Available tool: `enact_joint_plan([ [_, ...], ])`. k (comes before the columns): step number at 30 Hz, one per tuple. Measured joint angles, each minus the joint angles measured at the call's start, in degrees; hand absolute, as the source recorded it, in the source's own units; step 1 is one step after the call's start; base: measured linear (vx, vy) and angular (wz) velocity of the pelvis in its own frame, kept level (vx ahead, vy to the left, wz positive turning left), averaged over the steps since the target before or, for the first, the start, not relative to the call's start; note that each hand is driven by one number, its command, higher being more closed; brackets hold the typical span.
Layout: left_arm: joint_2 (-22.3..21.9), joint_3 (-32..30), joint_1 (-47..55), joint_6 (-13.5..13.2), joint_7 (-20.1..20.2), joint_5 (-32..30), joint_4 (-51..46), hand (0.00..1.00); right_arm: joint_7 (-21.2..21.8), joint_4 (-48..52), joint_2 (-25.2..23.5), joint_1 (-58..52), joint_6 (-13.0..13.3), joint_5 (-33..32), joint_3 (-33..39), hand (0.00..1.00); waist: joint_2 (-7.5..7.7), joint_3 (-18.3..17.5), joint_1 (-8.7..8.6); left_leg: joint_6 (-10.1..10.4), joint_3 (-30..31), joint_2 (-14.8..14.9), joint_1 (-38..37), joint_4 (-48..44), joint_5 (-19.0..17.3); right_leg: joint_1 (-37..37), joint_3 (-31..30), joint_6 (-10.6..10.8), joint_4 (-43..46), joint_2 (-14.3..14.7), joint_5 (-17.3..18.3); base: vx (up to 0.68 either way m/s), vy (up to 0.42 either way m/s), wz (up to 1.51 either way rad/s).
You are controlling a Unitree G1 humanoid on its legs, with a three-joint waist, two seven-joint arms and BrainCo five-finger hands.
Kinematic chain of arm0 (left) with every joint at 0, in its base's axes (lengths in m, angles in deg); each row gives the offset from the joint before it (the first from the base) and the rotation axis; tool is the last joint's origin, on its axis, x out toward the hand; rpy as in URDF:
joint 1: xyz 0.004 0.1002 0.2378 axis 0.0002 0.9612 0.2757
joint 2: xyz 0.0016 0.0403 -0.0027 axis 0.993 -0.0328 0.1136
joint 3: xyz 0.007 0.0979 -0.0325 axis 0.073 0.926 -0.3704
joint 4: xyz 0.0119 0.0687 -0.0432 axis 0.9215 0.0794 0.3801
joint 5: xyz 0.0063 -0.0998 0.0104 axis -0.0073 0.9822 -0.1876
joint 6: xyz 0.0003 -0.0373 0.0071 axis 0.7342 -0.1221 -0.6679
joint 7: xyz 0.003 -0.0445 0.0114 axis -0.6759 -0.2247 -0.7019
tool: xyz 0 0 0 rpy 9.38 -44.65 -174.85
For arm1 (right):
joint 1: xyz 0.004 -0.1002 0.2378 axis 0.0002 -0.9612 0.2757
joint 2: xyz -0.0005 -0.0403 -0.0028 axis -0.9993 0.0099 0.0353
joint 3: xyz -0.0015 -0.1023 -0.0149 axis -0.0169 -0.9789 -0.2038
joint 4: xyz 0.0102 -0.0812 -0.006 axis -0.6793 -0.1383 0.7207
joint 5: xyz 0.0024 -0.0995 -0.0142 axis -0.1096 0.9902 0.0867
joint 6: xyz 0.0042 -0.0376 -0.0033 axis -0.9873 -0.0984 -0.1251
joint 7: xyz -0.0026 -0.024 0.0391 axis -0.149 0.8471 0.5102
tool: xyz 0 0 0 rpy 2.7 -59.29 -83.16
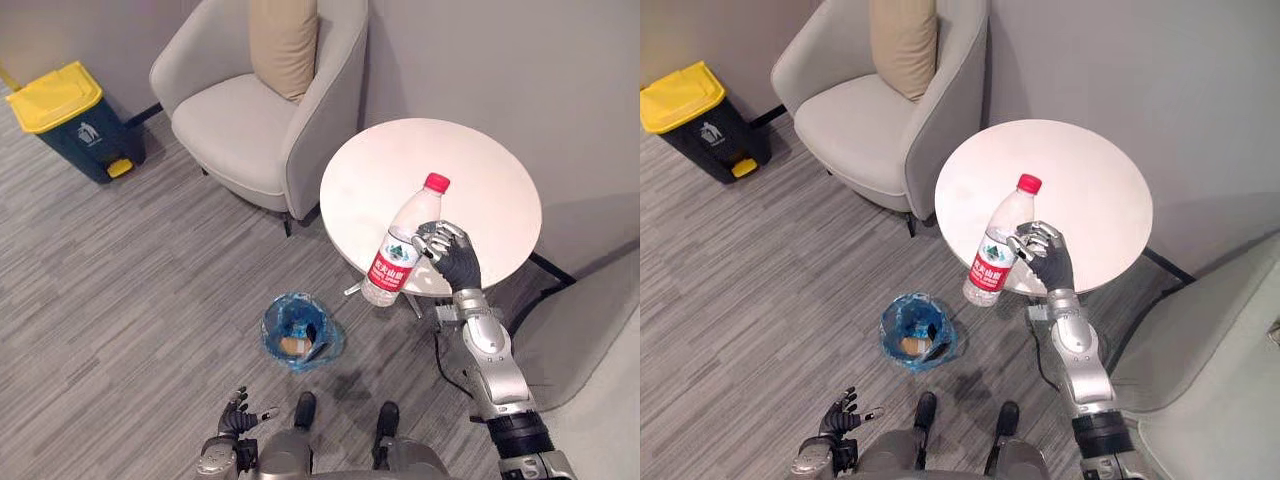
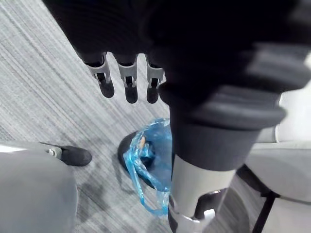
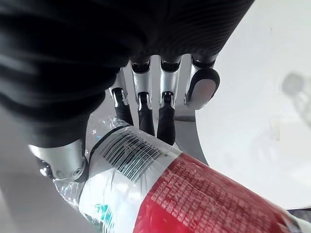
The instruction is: Gather rubbish on tea table into small bin, then transfer packed bag to large trash can.
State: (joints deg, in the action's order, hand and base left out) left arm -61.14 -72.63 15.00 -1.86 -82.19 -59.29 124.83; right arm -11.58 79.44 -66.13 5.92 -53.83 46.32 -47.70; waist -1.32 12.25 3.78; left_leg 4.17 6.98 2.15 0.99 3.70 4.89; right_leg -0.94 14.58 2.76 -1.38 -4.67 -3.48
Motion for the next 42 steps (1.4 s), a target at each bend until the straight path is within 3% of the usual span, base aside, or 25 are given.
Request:
enact_joint_plan([
  [6, -0.24, -0.52, 2.13, 0.24, 0.55, -0.39, 0.19, 0.00, 1.04, 0.28, -0.76, -2.52, 0.00, 3.46, 0.26, 1.00, -0.11, -1.85, -1.54, -0.04, -0.79, 0.15, -1.75, 0.07, -0.15, 1.83, -0.59, 0.09, -0.90, 0.21, -0.39, -0.02, -0.003, -0.05],
  [12, -0.62, -0.70, 2.30, 0.27, 0.57, -0.36, 1.25, 0.00, 1.85, 2.10, -1.72, -5.94, 0.01, 3.45, 0.37, 1.00, -0.73, -2.91, -1.66, 0.19, -1.93, 0.75, -2.70, -0.05, -0.31, 2.95, -1.48, 0.29, -2.18, 0.80, -1.00, -0.04, -0.017, -0.10],
  [19, -1.93, -0.91, 3.02, 0.21, 0.59, -0.34, 2.39, 0.00, 2.27, 2.07, -1.63, -8.37, 0.01, 3.46, 0.41, 1.00, -3.17, -4.26, -2.80, 0.97, -2.03, 0.89, -1.06, -2.37, -2.57, 3.71, -0.12, 0.00, -2.62, 0.99, -0.75, -0.04, -0.009, 0.04],
  [22, -2.57, -0.81, 2.56, 0.21, 0.56, -0.35, 2.36, 0.00, 1.06, 1.99, -0.77, -8.39, 0.00, 3.59, 1.16, 1.00, -3.36, -4.28, -3.01, -3.69, -14.50, 3.37, 0.40, -4.38, -5.69, 3.64, 3.09, 0.45, -1.51, -0.30, 0.03, 0.00, -0.005, 0.58],
  [25, -3.40, -0.78, 2.69, 0.22, 0.41, -0.38, 2.26, 0.00, -0.38, 1.93, -0.25, -8.29, -0.02, 5.06, 2.77, 1.00, -3.89, -4.57, -3.00, -3.96, -21.95, 5.14, 0.25, -4.74, -5.79, 3.61, 6.74, 0.94, 2.37, -2.01, 2.80, 0.08, 0.057, 0.75],
  [26, -3.39, -0.76, 2.81, 0.23, 0.34, -0.40, 2.26, 0.00, -0.67, 1.93, -0.24, -8.17, -0.02, 5.23, 3.05, 1.00, -3.93, -4.69, -3.04, -3.49, -22.83, 5.19, 0.14, -4.56, -5.49, 3.56, 7.76, 1.46, 3.68, -2.67, 3.89, 0.12, 0.049, 0.60],
  [27, -3.39, -0.71, 2.99, 0.23, 0.27, -0.40, 2.26, 0.00, -1.12, 1.93, -0.25, -8.12, -0.04, 5.56, 3.25, 1.00, -4.01, -4.78, -2.91, -1.32, -22.73, 5.22, 0.04, -3.99, -3.68, 3.60, 8.52, 1.63, 4.27, -2.98, 4.33, 0.10, 0.047, 0.42],
  [29, -3.38, -0.71, 3.15, 0.23, 0.14, -0.44, 2.26, 0.00, -1.31, 1.92, -0.48, -8.10, -0.04, 5.63, 3.10, 1.00, -4.35, -5.07, -2.88, 0.68, -22.71, 5.18, -0.26, -3.56, -2.20, 3.69, 8.92, 2.24, 4.46, -3.25, 4.75, 0.12, 0.056, 0.18],
  [31, -3.19, -0.72, 3.02, 0.25, -0.31, -0.68, 2.26, 0.00, -1.25, 0.97, -0.81, -7.99, -0.07, 5.81, 2.48, 1.00, -3.94, -5.09, -2.86, 0.84, -22.69, 3.82, -1.17, -2.99, -1.66, 3.67, 9.10, 3.21, 5.91, -4.81, 5.67, 0.16, 0.079, 0.14],
  [35, -1.98, -0.59, 2.38, 0.08, -0.70, -0.84, 2.14, 0.00, -1.35, -2.66, -2.58, -7.42, -0.67, 6.83, 2.51, 1.00, -1.05, -4.32, -3.02, -2.20, -22.39, 0.22, -1.63, -6.43, -5.27, 1.01, 8.39, 5.38, 18.45, -11.79, 11.16, 0.14, 0.112, 0.14],
  [37, -1.98, -0.31, 2.19, 0.16, -0.73, -0.96, 2.22, 0.00, -1.42, -3.07, -2.75, -7.41, -1.08, 7.45, 2.52, 1.00, -0.83, -4.11, -3.11, -3.01, -21.24, -0.59, -1.36, -8.81, -7.27, -2.06, 5.36, 5.13, 26.46, -13.83, 11.09, 0.12, 0.134, 0.25],
  [38, -1.77, -0.39, 2.18, 0.16, -0.77, -0.97, 1.97, 0.00, -1.51, -3.06, -2.95, -7.42, -1.48, 7.64, 2.53, 1.00, -0.62, -3.98, -3.29, -3.52, -19.63, -1.19, -1.52, -10.40, -8.63, -4.23, 0.88, 3.42, 32.43, -14.20, 10.00, 0.12, 0.109, 0.49],
  [39, -1.54, -0.32, 2.11, 0.19, -0.82, -0.98, 1.81, 0.00, -1.50, -3.05, -3.06, -7.42, -1.60, 7.69, 2.50, 1.00, -0.55, -3.72, -3.78, -3.96, -17.75, -0.96, -1.80, -11.30, -9.38, -6.52, -2.99, 0.96, 36.71, -13.68, 9.85, 0.20, 0.095, 0.66],
  [40, -1.46, -0.26, 2.02, 0.21, -0.84, -0.98, 1.77, 0.00, -1.44, -3.04, -3.21, -7.43, -1.59, 7.74, 2.45, 1.00, -0.46, -3.56, -4.54, -4.08, -16.37, -0.88, -1.43, -11.96, -9.75, -7.07, -5.41, 1.41, 37.84, -12.62, 12.07, 0.15, -0.015, 0.88],
  [42, -0.92, 0.07, 1.57, 0.18, -0.88, -0.96, 1.60, 0.00, -1.33, -2.95, -3.42, -7.42, -1.59, 7.76, 2.37, 1.00, 0.28, -3.08, -5.19, -3.76, -12.70, -0.60, -0.97, -12.61, -10.03, -8.65, -11.17, 1.56, 36.52, -7.51, 17.70, 0.14, -0.065, 1.03],
])
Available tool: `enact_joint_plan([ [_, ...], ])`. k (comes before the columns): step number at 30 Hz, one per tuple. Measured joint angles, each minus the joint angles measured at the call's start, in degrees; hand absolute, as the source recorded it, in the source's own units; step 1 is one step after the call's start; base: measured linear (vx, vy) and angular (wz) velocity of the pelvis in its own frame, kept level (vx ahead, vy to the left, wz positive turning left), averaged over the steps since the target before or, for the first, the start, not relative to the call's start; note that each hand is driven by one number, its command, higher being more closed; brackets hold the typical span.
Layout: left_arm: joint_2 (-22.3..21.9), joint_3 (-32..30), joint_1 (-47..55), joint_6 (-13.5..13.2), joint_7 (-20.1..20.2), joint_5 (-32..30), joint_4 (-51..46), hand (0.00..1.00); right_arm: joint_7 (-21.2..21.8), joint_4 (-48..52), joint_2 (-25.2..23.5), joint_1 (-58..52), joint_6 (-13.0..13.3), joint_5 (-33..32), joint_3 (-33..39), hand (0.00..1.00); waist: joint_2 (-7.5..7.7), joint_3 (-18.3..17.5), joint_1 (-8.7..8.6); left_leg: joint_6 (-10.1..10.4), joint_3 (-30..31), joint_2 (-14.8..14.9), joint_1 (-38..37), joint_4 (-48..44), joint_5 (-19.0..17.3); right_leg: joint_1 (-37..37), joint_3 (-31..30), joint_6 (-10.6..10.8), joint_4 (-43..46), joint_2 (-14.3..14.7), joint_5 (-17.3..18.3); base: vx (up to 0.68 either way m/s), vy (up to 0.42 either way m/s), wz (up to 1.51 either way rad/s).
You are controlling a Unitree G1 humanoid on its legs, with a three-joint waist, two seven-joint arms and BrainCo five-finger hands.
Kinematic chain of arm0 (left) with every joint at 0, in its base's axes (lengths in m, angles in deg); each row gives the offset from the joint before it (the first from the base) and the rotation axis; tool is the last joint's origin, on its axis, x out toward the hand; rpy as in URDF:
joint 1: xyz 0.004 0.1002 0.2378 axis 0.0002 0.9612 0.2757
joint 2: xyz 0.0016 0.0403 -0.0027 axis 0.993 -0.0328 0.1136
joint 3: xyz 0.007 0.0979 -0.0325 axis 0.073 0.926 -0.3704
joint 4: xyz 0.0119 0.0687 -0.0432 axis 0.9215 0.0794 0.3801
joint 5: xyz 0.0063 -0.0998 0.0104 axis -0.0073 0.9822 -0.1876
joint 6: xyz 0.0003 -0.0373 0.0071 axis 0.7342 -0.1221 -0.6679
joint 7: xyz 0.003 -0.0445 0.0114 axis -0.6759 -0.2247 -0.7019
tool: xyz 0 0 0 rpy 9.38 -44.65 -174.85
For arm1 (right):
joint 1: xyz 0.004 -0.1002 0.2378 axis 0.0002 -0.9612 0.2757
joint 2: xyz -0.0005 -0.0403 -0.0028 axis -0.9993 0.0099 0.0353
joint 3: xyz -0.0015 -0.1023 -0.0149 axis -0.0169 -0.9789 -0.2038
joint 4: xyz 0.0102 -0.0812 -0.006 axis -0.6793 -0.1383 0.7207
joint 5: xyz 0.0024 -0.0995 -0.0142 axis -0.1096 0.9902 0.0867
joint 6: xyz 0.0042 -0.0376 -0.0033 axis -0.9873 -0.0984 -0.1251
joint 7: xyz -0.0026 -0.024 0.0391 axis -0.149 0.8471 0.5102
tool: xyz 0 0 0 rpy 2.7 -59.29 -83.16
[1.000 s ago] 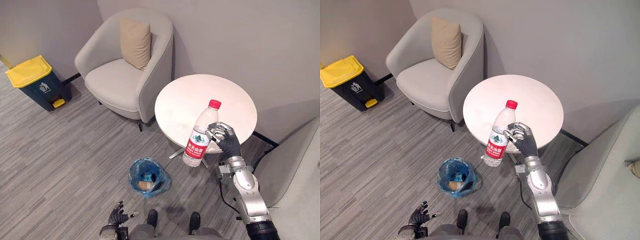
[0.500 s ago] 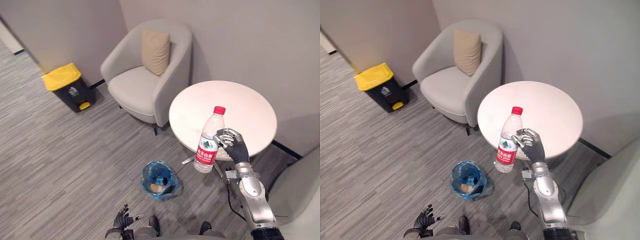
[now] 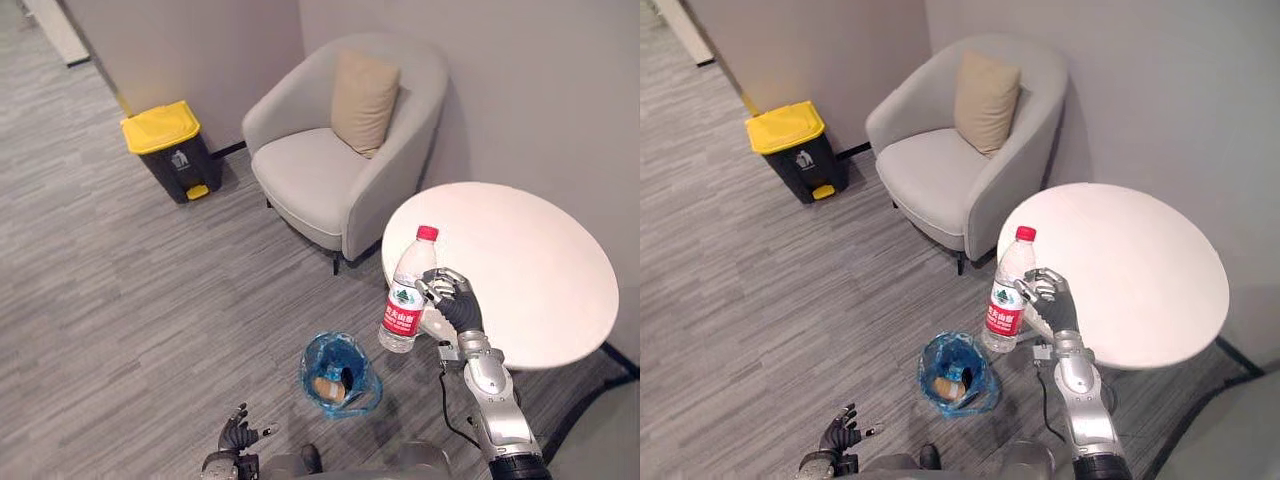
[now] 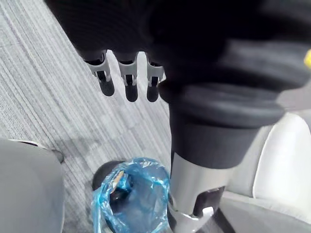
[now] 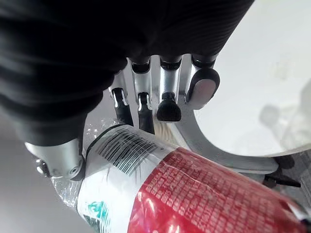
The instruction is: Gather rubbish on tea table into small bin, then transfer packed bag to large trash can.
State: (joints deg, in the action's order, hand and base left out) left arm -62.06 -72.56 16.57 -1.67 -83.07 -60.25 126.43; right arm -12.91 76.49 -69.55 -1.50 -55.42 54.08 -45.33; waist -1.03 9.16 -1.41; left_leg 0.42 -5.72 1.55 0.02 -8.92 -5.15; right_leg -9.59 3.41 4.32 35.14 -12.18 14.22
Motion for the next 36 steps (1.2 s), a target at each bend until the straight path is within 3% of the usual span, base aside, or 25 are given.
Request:
enact_joint_plan([
  [1, 0.51, 0.00, 0.16, 0.00, 0.03, 0.01, 0.02, 0.00, -0.12, 0.10, -0.18, -0.06, 0.01, 0.00, 0.02, 1.00, 0.40, 0.05, -0.15, 0.12, 1.87, -0.27, 0.39, -0.68, -0.01, -0.43, -1.65, -0.01, -5.32, 2.68, 0.32, 0.15, -0.106, 1.04],
  [2, 0.83, 0.07, 0.23, -0.01, 0.12, -0.01, -0.01, 0.00, -0.25, 0.24, -0.39, -0.04, 0.07, -0.02, 0.06, 1.00, 1.85, -0.05, 0.02, 0.47, 3.08, -1.71, 0.80, -1.62, -0.23, -0.11, -1.66, -0.17, -11.36, 3.00, -3.94, 0.12, -0.105, 0.96],
  [3, 0.73, -0.01, -0.08, -0.03, 0.15, -0.01, 0.03, 0.00, -0.25, 0.39, -0.20, 0.05, 0.09, -0.02, 0.16, 1.00, 3.02, 0.02, 0.05, 0.89, 3.68, -2.50, 0.75, -2.15, -0.57, -0.33, -1.31, 0.18, -12.12, 2.88, -4.45, 0.15, -0.118, 0.73],
  [4, -0.30, 0.08, -0.40, -0.11, 0.30, -0.05, 0.17, 0.00, -0.17, 0.36, 0.74, 0.03, -0.01, 0.00, 0.56, 1.00, 0.93, 0.23, 0.62, 1.46, 4.59, -1.68, 1.11, -2.70, -1.14, 0.74, -0.21, 0.09, -12.54, 2.97, -4.57, 0.12, -0.095, 0.41],
  [8, -0.98, -0.78, 0.79, -0.10, 0.28, -0.17, 0.18, 0.00, 0.23, 0.37, 0.70, -0.24, -0.08, -0.05, 0.56, 1.00, -1.64, 0.07, 0.66, 2.08, 5.21, 0.38, 0.76, -1.81, -1.45, 2.78, 1.26, -0.58, -15.76, 5.04, -5.31, 0.07, -0.097, 0.09],
  [17, -0.53, -0.61, 0.22, -0.19, 1.45, -1.58, 0.51, 0.00, 1.36, -0.25, 0.74, -2.42, -0.08, -0.03, -0.38, 1.00, -1.26, 0.39, 0.62, 3.46, 6.56, 0.74, 2.04, -0.83, -0.56, 4.96, 2.95, -0.28, -21.28, 5.52, -8.02, -0.02, 0.000, 0.08],
  [19, -0.50, -0.56, -0.21, -0.38, 1.43, -1.55, 0.34, 0.00, 1.38, -0.25, 1.28, -1.81, -0.07, -0.04, -1.07, 1.00, -1.47, 1.31, 0.72, 3.46, 7.16, 0.41, 5.28, -3.11, -0.57, 2.79, 3.74, -0.29, -19.99, 5.09, -8.02, -0.10, 0.011, 0.31],
  [22, -0.01, -0.43, -3.49, -0.31, 1.26, -1.43, 0.22, 0.00, 1.26, -2.63, 3.30, 4.58, -0.07, -0.04, -3.77, 1.00, -1.97, 6.10, 0.85, 3.47, 6.94, 0.36, 12.19, -8.99, -0.62, -3.57, 4.03, -0.73, -15.30, 4.88, -8.16, -0.18, -0.007, 0.15],
  [24, -0.10, -0.39, -5.38, -0.30, 1.13, -1.25, -0.45, 0.00, 1.08, -3.44, 4.10, 7.87, -0.10, -0.04, -5.03, 1.00, -2.29, 8.34, 1.81, 4.08, 6.75, 0.48, 17.30, -13.02, -1.28, -8.71, 3.93, -1.27, -10.89, 4.24, -7.43, -0.28, 0.001, 0.06],
  [26, -0.21, -0.54, -6.70, -0.38, 0.60, -0.42, -2.78, 0.00, 0.82, -3.32, 4.26, 10.77, -0.14, -0.08, -6.53, 1.00, -2.49, 10.98, 2.66, 4.55, 4.98, 1.53, 23.12, -19.44, -4.30, -14.35, 3.56, -1.49, -4.08, 3.85, -5.09, -0.36, -0.022, 0.04],
  [29, -0.77, -0.48, -7.60, -0.42, -0.03, 0.76, -5.29, 0.00, 0.09, -1.37, 4.81, 13.01, -0.13, -0.26, -9.06, 1.00, -2.77, 12.42, 2.51, 4.61, 0.07, 3.99, 28.55, -22.78, -4.36, -20.45, 3.71, -1.42, 0.01, 2.98, -3.65, -0.25, -0.052, 0.13],
  [33, -1.75, -0.52, -9.03, -0.58, -0.35, 1.81, -8.52, 0.00, -1.00, 0.87, 5.82, 15.81, -0.21, -0.29, -10.81, 1.00, -3.15, 13.92, 3.90, 4.61, -1.00, 6.32, 36.14, -28.03, -4.36, -27.78, 3.89, -1.42, 4.04, 2.93, -3.67, -0.15, -0.022, -0.04],
  [36, -1.80, -0.62, -12.34, -0.87, -1.26, 1.93, -9.39, 0.00, -1.68, 1.04, 6.46, 20.20, -0.20, -0.32, -11.14, 1.00, -2.97, 15.24, 3.95, 4.60, -0.67, 6.58, 42.53, -31.81, -4.36, -33.94, 4.05, -1.45, 7.88, 2.06, -3.65, -0.12, 0.008, 0.05],
])
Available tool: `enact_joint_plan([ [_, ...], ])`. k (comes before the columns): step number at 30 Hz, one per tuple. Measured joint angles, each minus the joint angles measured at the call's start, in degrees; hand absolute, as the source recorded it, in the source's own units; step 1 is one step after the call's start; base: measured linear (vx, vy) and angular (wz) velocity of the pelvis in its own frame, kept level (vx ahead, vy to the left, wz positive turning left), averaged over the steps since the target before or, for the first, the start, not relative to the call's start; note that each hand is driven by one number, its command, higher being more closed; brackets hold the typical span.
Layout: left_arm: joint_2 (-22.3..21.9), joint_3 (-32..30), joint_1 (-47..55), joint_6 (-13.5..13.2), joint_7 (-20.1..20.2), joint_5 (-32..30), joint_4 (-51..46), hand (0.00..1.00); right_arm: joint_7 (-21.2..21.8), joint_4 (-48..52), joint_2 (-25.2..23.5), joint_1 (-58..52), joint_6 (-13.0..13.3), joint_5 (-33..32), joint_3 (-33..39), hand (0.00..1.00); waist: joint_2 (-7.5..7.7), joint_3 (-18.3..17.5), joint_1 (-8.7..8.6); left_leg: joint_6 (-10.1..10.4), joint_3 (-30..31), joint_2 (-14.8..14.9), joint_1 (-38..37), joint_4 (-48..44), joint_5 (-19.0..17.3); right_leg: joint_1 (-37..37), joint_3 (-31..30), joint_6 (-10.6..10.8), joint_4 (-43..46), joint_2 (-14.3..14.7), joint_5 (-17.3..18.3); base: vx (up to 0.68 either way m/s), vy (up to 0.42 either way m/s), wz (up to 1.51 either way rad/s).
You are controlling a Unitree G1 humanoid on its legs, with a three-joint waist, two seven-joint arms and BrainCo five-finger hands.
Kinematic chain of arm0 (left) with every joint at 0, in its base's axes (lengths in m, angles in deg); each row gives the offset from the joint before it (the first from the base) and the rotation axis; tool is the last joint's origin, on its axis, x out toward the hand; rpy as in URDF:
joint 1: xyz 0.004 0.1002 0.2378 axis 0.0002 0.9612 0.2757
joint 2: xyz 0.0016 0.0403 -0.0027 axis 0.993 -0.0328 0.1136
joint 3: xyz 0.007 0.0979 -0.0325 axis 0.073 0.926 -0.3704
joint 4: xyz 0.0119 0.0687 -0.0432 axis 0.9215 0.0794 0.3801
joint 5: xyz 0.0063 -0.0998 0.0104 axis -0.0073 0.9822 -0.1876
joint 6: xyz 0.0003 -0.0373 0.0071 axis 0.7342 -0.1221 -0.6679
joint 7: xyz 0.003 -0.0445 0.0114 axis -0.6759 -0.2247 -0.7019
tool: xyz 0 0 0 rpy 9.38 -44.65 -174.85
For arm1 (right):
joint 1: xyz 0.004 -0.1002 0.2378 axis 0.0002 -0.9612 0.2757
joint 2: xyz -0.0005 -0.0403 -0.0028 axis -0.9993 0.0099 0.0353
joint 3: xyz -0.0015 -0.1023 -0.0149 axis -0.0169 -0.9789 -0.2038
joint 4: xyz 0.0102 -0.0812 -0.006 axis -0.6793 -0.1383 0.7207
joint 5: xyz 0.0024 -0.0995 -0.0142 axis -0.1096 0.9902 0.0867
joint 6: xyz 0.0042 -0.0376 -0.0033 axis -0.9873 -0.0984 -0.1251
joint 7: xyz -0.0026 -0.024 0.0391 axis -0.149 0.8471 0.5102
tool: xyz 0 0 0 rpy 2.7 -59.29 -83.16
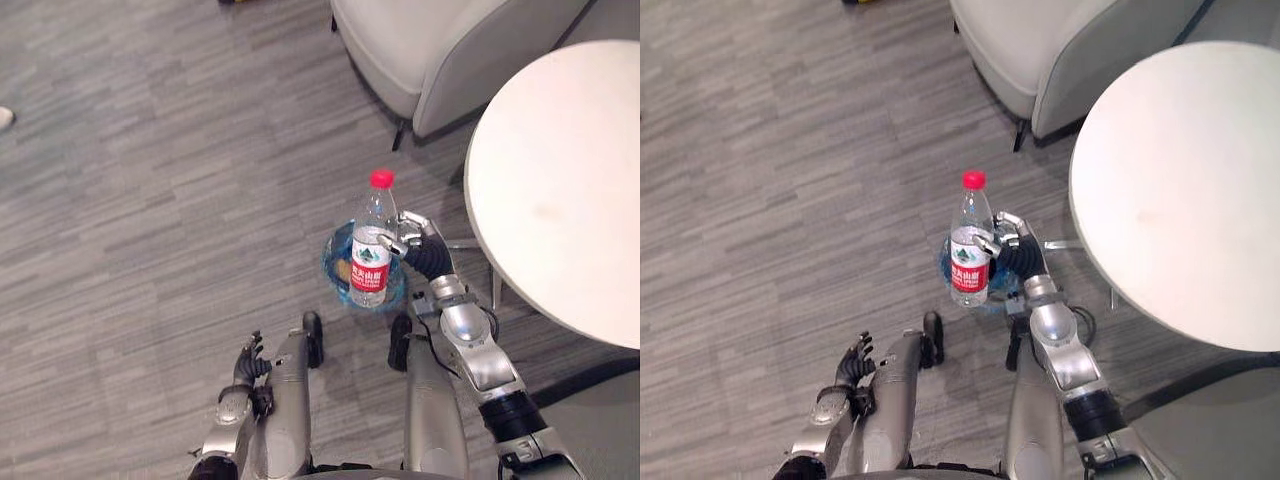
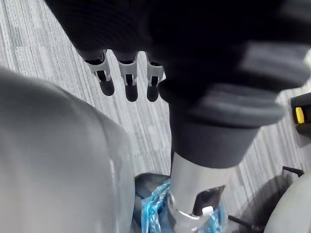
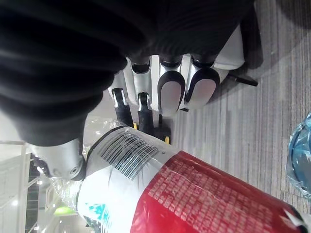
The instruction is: Gather rubbish on tea table into small bin, then transfer packed bag to large trash can.
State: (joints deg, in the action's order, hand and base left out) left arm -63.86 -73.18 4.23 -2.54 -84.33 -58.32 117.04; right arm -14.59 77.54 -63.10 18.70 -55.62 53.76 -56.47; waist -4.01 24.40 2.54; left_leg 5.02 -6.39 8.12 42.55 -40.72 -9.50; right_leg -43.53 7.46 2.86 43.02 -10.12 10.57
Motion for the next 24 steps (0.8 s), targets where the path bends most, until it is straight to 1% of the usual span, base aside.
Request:
enact_joint_plan([
  [1, -0.05, -0.01, -0.44, -0.07, -0.05, 0.03, -0.53, 0.00, -0.23, 0.00, 0.07, 0.78, 0.00, 0.00, 0.01, 1.00, 0.03, 0.14, 0.05, 0.00, 0.03, 0.07, 1.17, -0.52, 0.00, -1.19, -0.04, -0.01, 0.51, -0.04, 0.01, -0.12, -0.007, 0.09],
  [2, -0.02, -0.17, -1.69, -0.20, -0.12, 0.09, -1.48, 0.00, -0.99, -0.10, 0.61, 2.68, -0.01, 0.00, 0.03, 1.00, -0.02, 0.89, 0.16, -0.09, 0.19, 0.18, 3.73, -1.66, 0.06, -3.63, -0.20, 0.00, 1.66, -0.15, 0.00, -0.11, -0.003, 0.08],
  [3, 0.21, -0.57, -3.72, -0.47, -0.24, 0.61, -2.04, 0.00, -1.90, -0.16, 1.16, 4.93, -0.01, 0.02, 0.09, 1.00, 0.00, 2.38, 0.28, -0.17, 0.47, 0.18, 6.00, -3.07, 0.10, -5.85, -0.44, 0.01, 3.15, -0.33, -0.01, -0.11, 0.002, 0.09],
  [4, 0.30, -0.63, -4.37, -0.48, -0.36, 0.71, -2.39, 0.00, -2.19, -0.23, 1.30, 5.71, -0.01, 0.03, 0.09, 1.00, 0.00, 2.73, 0.38, -0.18, 0.62, 0.18, 7.11, -3.61, 0.10, -6.79, -0.42, -0.04, 3.71, -0.42, 0.04, -0.09, 0.006, 0.11],
  [6, 0.50, -0.79, -8.01, -0.67, -1.13, 1.06, -3.48, 0.00, -3.47, -1.12, 2.39, 9.48, -0.03, 0.04, 0.60, 1.00, 0.06, 4.64, 1.55, -0.53, 0.89, 0.15, 11.56, -5.64, 0.32, -11.38, -0.54, -0.41, 6.14, -0.79, 0.27, -0.08, -0.005, 0.09],
  [8, 0.52, -2.07, -9.21, -0.83, -1.26, 1.08, -4.90, 0.00, -4.39, -2.72, 3.00, 12.35, -0.04, 0.14, 0.66, 1.00, 0.36, 5.56, 1.60, -0.56, 1.29, 0.04, 14.65, -6.96, 0.33, -14.41, -0.60, -0.69, 7.87, -1.00, 0.64, -0.04, -0.020, 0.12],
  [9, 0.62, -2.60, -10.01, -0.82, -1.32, 1.12, -5.20, 0.00, -4.74, -4.05, 3.16, 13.89, -0.15, 0.13, 0.98, 1.00, 0.41, 5.61, 1.66, -0.67, 1.60, 0.05, 16.99, -8.09, 0.42, -16.75, -0.58, -0.96, 9.12, -1.08, 0.86, -0.02, -0.029, 0.13],
  [11, 0.73, -2.78, -10.11, -1.01, -1.40, 1.76, -6.46, 0.00, -5.00, -6.11, 3.38, 15.88, -0.25, 0.13, 1.23, 1.00, 0.49, 5.90, 1.81, -0.77, 1.73, 0.06, 19.23, -9.39, 0.54, -19.00, -0.71, -1.16, 10.74, -1.27, 1.08, 0.00, -0.035, 0.07],
  [14, 0.69, -3.26, -10.43, -2.02, -1.44, 2.36, -7.94, 0.00, -6.26, -8.30, 3.50, 17.97, -0.38, 0.17, 2.20, 1.00, 0.71, 6.29, 2.26, -0.80, 1.82, -0.03, 21.69, -10.25, 0.54, -21.75, -0.84, -1.28, 12.13, -1.61, 1.39, 0.00, -0.037, 0.06],
  [19, 0.69, -3.94, -12.17, -2.05, -1.45, 3.35, -8.08, 0.00, -7.25, -12.12, 4.72, 20.45, -0.61, 0.32, 2.83, 1.00, 0.71, 6.30, 2.67, -0.99, 2.00, -0.24, 24.25, -10.15, 0.82, -24.31, -0.72, -0.86, 12.56, -1.88, 1.76, -0.03, -0.018, 0.06],
  [23, 0.65, -4.18, -12.35, -2.24, -2.32, 3.42, -8.62, 0.00, -8.24, -14.65, 5.04, 21.91, -1.55, 0.38, 2.92, 1.00, 0.73, 6.31, 2.67, -1.03, 2.07, -0.45, 25.20, -9.21, 1.60, -25.35, -0.42, -0.86, 12.26, -2.12, 1.75, -0.01, -0.010, 0.07],
  [24, 0.66, -4.20, -12.35, -2.51, -2.46, 3.53, -8.66, 0.00, -8.36, -14.76, 4.91, 22.10, -1.62, 0.38, 2.92, 1.00, 0.74, 6.31, 2.72, -0.62, 2.11, -0.46, 25.44, -9.03, 1.88, -25.63, -0.34, -0.87, 12.21, -2.12, 1.75, 0.00, -0.012, 0.05],
])
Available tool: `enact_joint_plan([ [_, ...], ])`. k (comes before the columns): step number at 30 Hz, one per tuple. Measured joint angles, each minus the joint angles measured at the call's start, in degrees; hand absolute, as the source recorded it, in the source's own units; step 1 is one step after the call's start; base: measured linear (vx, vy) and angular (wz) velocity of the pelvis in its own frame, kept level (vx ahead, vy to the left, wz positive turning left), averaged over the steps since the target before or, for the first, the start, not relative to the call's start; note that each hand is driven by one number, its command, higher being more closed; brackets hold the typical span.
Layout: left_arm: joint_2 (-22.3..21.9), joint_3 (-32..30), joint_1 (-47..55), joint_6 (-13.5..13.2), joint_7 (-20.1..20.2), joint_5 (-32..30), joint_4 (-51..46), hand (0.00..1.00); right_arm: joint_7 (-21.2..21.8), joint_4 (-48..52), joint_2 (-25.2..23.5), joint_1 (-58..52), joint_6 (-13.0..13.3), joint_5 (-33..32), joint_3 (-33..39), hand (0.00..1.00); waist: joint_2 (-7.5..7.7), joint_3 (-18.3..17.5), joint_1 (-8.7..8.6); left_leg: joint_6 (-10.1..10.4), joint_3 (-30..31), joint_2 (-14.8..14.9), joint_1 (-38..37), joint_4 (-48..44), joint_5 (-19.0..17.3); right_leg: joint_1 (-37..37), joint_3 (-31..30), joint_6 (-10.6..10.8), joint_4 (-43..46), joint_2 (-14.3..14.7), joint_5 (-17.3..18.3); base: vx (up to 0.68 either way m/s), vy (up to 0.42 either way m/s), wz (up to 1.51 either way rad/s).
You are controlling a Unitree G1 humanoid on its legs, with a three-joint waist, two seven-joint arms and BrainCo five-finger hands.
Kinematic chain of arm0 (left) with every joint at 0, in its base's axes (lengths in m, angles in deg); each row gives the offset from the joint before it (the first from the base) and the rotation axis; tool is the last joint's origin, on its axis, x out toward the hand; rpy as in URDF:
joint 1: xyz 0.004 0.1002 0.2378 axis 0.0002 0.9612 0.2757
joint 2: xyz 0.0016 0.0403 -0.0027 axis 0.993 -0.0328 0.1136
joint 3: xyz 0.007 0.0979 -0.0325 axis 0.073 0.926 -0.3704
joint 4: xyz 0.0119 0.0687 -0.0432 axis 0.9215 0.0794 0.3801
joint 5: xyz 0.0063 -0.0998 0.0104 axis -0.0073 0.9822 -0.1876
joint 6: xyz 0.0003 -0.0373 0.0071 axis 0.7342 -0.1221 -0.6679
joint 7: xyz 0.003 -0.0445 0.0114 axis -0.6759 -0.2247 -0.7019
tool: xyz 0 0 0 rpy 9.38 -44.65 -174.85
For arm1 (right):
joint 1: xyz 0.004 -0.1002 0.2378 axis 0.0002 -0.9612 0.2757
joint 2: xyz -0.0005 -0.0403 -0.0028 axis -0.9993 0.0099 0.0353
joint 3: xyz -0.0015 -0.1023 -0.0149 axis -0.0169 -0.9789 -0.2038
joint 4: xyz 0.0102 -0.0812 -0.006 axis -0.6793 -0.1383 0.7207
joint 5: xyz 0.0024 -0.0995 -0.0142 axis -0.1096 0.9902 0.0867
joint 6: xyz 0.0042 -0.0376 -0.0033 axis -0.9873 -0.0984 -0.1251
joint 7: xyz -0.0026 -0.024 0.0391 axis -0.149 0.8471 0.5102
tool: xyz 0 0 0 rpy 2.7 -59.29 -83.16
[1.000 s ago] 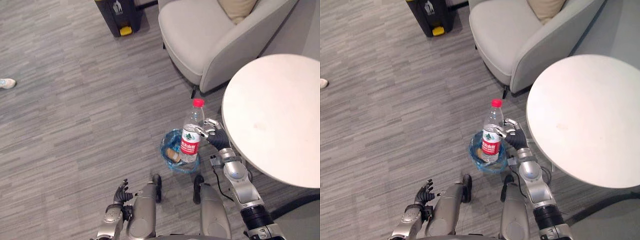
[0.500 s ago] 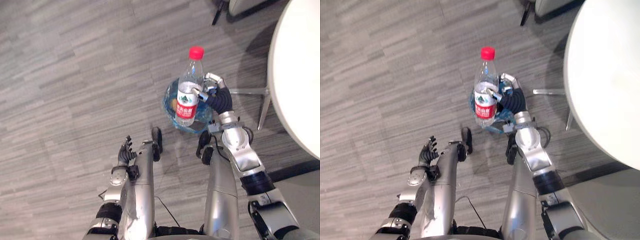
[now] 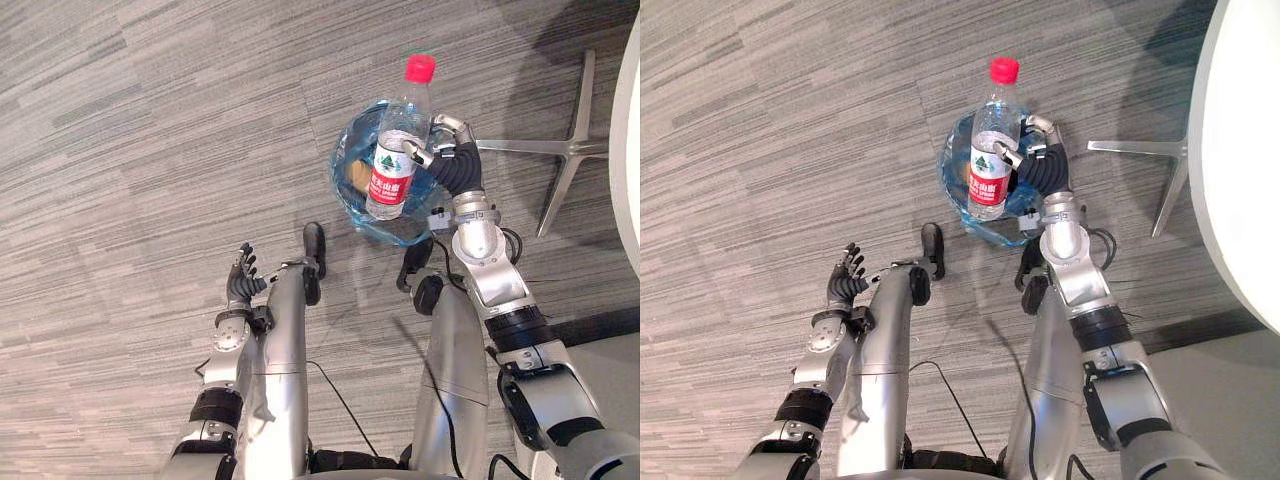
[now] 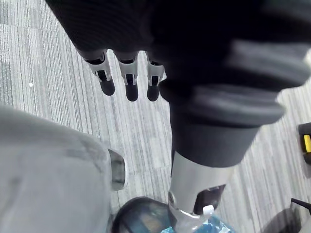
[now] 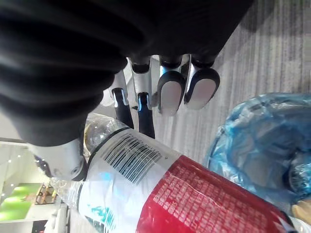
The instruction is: Gather rubbish on tea table into small bin, then transfer packed bag to large trash can.
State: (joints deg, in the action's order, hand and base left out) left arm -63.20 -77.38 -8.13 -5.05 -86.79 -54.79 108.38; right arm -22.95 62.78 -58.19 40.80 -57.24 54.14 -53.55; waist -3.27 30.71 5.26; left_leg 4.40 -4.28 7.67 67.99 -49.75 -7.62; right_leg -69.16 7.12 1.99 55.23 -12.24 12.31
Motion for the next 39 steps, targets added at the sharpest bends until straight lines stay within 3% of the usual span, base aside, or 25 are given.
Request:
enact_joint_plan([
  [3, 0.05, -0.01, -0.12, -0.09, -0.01, 0.02, -0.13, 0.00, -0.07, -2.48, -0.36, 1.57, -0.22, 0.05, -0.02, 1.00, 0.05, 0.03, -0.08, 0.13, 0.23, -0.01, 0.26, 0.42, 0.21, -0.27, 0.30, -0.37, -0.06, 0.00, -0.22, 0.01, -0.012, 0.04],
  [4, 0.05, 0.00, -0.12, -0.09, -0.01, 0.03, -0.16, 0.00, -0.10, -3.03, -0.38, 1.91, -0.45, 0.09, -0.07, 0.00, 0.05, 0.03, -0.07, 0.20, 0.29, -0.01, 0.26, 0.54, 0.26, -0.27, 0.38, -0.38, -0.08, 0.00, -0.22, 0.00, -0.011, 0.04],
  [22, 0.60, -0.07, -0.34, -0.09, -1.14, 0.37, -0.28, 0.00, -0.50, -6.36, -4.00, 2.25, -0.79, 6.99, -0.80, 0.00, 0.47, 0.12, -1.29, 1.24, 1.38, 0.08, 0.17, 3.33, 2.27, -0.39, 1.58, -0.67, -1.13, 0.41, -0.32, -0.01, -0.008, 0.02],
  [31, 0.97, -0.05, -0.33, -0.03, -1.14, -0.18, -0.32, 0.00, -1.00, 0.53, -3.62, -2.76, -0.70, 15.88, -5.20, 0.00, 1.96, 0.30, -1.54, 1.61, 1.45, 0.57, -2.79, 5.01, 2.54, 2.50, 1.86, -1.05, -2.78, 1.19, -0.61, -0.02, -0.004, -0.03],
  [39, 1.04, 0.00, -0.34, -0.04, -1.23, -0.24, -0.01, 0.00, 0.13, 0.31, 0.76, -1.50, -0.64, 24.99, -10.30, 0.00, 2.16, 0.33, -1.44, 1.57, 1.22, 0.47, -3.26, 7.45, 3.96, 2.97, 2.48, -1.23, -4.54, 1.33, -1.00, -0.01, -0.005, 0.02],
])
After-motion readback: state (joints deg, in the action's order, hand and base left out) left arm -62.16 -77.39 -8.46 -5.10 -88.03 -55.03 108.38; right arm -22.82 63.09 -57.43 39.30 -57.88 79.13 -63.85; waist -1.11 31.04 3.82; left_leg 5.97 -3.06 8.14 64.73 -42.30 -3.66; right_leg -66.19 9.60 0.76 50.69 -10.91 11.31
